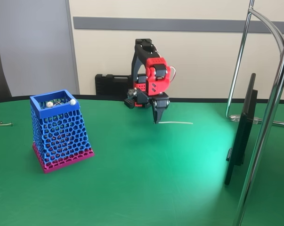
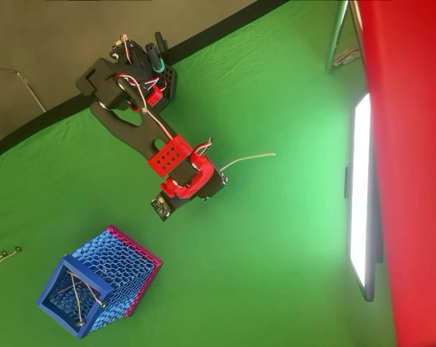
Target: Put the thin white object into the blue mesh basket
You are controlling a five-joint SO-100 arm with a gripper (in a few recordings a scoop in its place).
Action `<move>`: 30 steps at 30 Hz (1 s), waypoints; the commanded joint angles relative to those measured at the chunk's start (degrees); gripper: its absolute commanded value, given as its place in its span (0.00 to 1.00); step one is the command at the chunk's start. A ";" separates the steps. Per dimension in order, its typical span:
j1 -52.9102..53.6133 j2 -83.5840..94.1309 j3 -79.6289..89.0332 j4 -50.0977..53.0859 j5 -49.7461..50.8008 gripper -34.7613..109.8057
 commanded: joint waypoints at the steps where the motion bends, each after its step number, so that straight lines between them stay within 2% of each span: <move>1: 2.72 4.48 -4.39 0.44 -1.58 0.24; 11: 15.82 8.17 -17.05 -3.52 -11.60 0.24; 24: 30.94 11.60 -27.95 -17.93 -28.83 0.24; 30: 36.74 13.62 -27.07 -25.66 -38.58 0.24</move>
